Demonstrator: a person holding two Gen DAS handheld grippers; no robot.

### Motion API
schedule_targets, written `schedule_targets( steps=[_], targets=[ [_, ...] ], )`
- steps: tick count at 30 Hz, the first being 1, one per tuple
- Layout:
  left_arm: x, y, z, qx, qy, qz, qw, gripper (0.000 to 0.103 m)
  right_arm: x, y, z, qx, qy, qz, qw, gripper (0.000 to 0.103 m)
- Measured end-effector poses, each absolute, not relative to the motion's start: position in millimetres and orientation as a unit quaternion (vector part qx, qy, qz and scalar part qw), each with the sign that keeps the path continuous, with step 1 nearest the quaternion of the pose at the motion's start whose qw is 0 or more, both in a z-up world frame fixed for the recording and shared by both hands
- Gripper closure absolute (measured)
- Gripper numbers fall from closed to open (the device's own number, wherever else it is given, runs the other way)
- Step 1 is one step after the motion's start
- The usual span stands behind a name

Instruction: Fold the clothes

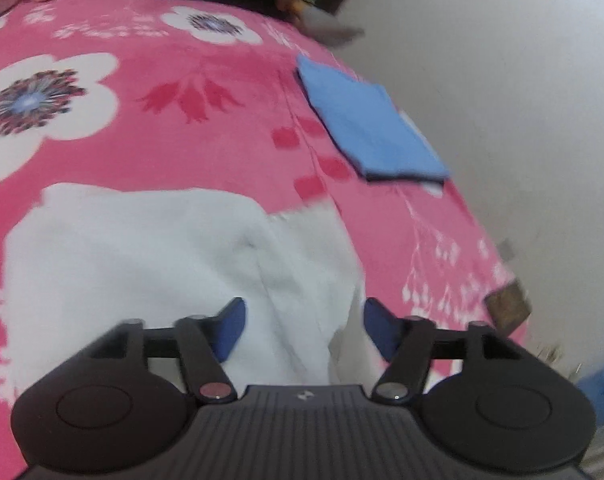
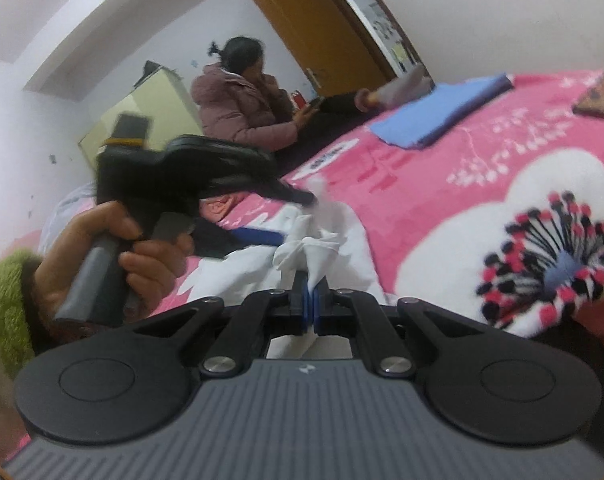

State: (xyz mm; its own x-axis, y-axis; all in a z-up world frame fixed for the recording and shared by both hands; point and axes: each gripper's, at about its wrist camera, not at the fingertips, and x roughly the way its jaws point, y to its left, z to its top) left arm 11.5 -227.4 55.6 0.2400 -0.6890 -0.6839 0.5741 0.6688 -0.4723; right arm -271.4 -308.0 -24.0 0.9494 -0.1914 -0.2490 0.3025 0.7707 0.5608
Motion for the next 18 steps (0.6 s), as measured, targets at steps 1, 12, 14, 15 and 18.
schedule_targets(
  steps=[1, 12, 14, 15, 18],
  targets=[
    [11, -219, 59, -0.072, 0.461, -0.403, 0.787, 0.033, -272, -310, -26, 0.319, 0.089, -0.133, 0.934, 0.102],
    [-45, -86, 86, -0.002, 0.373, -0.419, 0.828, 0.019, -278, -339, -45, 0.437, 0.100, -0.100, 0.888, 0.098],
    [-60, -65, 80, 0.010, 0.372, -0.423, 0.826, 0.019, -283, -341, -44, 0.449, 0.102, -0.095, 0.883, 0.097],
    [-68, -55, 76, 0.011, 0.373, -0.426, 0.824, 0.019, -285, -343, -43, 0.454, 0.102, -0.093, 0.880, 0.097],
    [-90, -35, 60, 0.007, 0.380, -0.442, 0.812, 0.019, -286, -343, -40, 0.454, 0.116, -0.085, 0.880, 0.093]
  ],
)
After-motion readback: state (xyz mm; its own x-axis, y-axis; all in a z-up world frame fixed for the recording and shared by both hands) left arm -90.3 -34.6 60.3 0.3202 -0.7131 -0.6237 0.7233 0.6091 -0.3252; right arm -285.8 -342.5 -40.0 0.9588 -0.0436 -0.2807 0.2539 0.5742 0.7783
